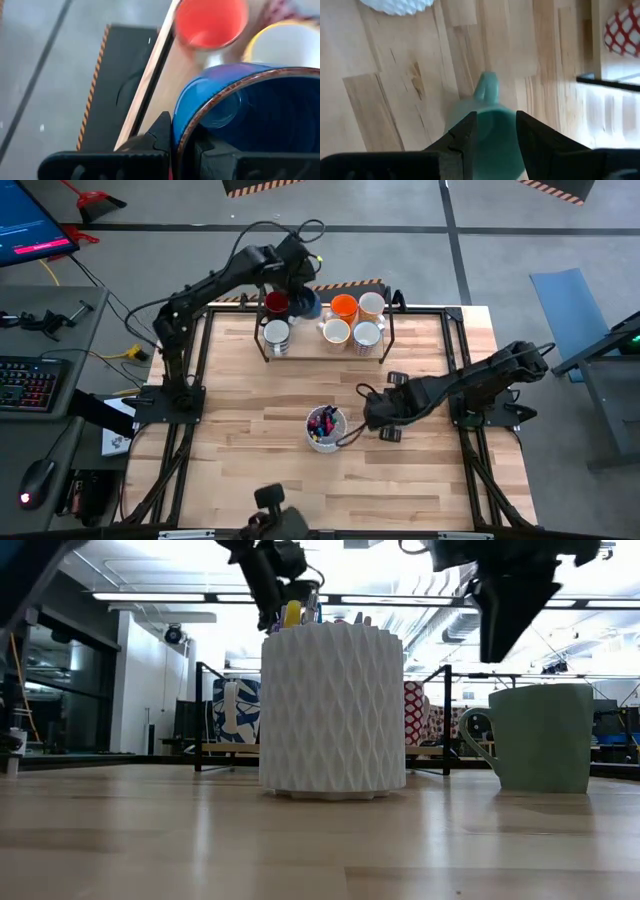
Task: Place coffee mugs
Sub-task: Put the blue mug on the shelf
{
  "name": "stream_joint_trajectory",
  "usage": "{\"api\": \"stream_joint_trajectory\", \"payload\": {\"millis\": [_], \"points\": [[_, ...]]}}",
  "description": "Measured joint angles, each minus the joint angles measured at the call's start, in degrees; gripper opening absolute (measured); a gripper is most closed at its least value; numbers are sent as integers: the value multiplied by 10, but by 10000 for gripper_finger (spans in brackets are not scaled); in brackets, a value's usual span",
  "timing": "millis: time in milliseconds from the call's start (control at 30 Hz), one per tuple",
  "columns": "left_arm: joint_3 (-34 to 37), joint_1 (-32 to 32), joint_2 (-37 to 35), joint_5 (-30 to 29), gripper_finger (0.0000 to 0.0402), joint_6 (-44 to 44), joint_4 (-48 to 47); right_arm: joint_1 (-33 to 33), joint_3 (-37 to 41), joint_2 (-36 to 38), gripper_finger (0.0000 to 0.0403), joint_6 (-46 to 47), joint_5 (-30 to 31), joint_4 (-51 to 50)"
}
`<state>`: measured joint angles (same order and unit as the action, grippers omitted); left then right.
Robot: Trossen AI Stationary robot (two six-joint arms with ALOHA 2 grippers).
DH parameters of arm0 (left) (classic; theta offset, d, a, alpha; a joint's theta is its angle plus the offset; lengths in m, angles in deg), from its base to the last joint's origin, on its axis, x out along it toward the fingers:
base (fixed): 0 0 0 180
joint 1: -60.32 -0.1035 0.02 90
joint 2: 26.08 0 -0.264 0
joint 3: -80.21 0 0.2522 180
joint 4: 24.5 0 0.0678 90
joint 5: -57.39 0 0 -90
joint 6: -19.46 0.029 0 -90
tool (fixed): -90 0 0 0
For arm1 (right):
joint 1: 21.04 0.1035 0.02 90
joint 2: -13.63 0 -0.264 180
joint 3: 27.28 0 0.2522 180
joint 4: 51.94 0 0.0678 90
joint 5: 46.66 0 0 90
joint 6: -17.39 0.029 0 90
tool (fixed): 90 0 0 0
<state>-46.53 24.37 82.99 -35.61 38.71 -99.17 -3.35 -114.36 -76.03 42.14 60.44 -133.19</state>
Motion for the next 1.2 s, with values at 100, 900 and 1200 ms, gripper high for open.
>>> {"api": "stream_joint_trajectory", "payload": {"millis": [100, 900, 1200], "points": [[-48, -15, 37, 2, 5, 0, -45, 25, 0, 0, 114, 40, 20, -22], [-81, -27, 154, 4, 4, 9, -36, 110, 0, 0, 115, 155, 55, -17], [-81, -27, 168, 4, 4, 9, -39, 120, 0, 0, 115, 164, 60, -15]]}}
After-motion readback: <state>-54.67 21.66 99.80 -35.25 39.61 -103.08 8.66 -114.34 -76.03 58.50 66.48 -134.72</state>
